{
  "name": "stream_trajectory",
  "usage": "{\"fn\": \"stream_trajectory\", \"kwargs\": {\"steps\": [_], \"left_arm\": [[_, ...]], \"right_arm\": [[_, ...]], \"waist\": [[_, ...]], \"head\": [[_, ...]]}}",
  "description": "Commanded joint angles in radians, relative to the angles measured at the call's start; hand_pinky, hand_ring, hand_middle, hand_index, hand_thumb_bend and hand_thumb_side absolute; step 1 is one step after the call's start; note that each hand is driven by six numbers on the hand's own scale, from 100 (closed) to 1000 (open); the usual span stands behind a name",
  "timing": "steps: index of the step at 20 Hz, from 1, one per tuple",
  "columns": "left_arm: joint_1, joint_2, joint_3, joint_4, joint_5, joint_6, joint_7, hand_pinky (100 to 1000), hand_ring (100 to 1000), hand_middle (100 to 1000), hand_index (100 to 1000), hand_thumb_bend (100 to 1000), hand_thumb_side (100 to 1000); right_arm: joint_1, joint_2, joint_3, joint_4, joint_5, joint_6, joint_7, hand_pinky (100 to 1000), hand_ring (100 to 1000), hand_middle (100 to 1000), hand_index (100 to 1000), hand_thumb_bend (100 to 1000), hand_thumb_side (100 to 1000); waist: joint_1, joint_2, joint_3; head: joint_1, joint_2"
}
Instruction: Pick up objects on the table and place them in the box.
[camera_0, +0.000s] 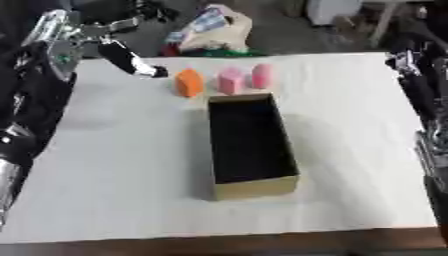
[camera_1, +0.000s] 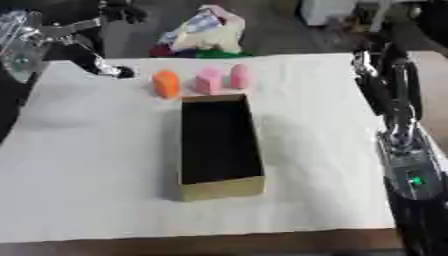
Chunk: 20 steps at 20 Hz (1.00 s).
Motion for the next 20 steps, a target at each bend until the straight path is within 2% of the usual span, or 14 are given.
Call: {"fn": "stream_trajectory", "kwargs": {"steps": [1,10,20], "left_arm": [[-0.039,-0.002,0.031,0.019,-0.043,0.033,0.005,813,819,838,1000,495,604],[-0.062,-0.016,0.086,0.107,-0.14,0.149,0.044,805,809,832,1000,466,649],[-0.071,-0.023,0.13,0.181,-0.224,0.303,0.103,770,777,806,1000,426,707]], "right_arm": [[-0.016,-0.014,0.001,-0.01,-0.005,-0.001,0.005,679,615,615,831,100,755],[-0.02,-0.011,0.006,-0.007,-0.005,-0.003,0.01,679,615,615,830,100,759],[-0.023,-0.009,0.011,-0.004,-0.011,-0.006,0.016,678,615,613,826,100,767]], "waist": [[-0.001,-0.012,-0.004],[0.002,-0.009,-0.023],[0.005,0.002,-0.042]], "head": [[0.007,0.002],[0.014,-0.003],[0.017,-0.009]]}}
